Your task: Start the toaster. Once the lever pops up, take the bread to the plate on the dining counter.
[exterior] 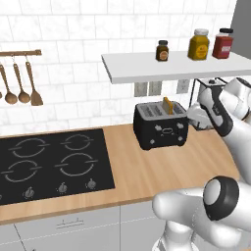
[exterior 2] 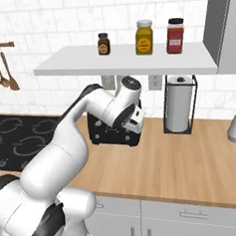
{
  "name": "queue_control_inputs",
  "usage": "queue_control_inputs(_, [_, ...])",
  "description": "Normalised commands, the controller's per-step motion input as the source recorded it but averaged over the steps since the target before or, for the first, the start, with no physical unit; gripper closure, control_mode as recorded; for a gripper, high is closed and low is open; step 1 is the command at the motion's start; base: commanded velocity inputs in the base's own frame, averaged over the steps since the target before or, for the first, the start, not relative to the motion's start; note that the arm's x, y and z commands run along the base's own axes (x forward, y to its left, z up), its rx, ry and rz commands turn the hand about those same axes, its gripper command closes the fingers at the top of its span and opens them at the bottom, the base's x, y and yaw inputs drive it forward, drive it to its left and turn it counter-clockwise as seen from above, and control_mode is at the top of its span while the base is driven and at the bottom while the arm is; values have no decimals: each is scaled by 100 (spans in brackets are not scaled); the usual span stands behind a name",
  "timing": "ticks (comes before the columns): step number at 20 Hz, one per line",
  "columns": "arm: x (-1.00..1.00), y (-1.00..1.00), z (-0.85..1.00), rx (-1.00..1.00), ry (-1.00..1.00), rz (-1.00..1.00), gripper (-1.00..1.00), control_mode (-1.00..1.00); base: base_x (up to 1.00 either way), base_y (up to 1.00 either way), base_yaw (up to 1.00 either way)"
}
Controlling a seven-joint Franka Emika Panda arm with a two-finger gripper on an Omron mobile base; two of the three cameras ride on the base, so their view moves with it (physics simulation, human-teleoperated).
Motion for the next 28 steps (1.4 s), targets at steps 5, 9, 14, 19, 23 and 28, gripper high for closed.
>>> queue_control_inputs(5, [44,-3,-36,3,-3,-4,-100,-100,0,0,0])
queue_control_inputs(9, [45,-7,-34,2,-2,-4,-100,-100,0,0,0])
queue_control_inputs(14, [43,-24,-28,1,0,-5,-100,-100,0,0,0])
queue_control_inputs(19, [43,-13,-26,3,0,-2,-100,-100,0,0,0])
queue_control_inputs(23, [36,0,-25,0,0,0,-100,-100,0,0,0])
queue_control_inputs(28, [20,0,-20,0,-1,-1,-100,-100,0,0,0])
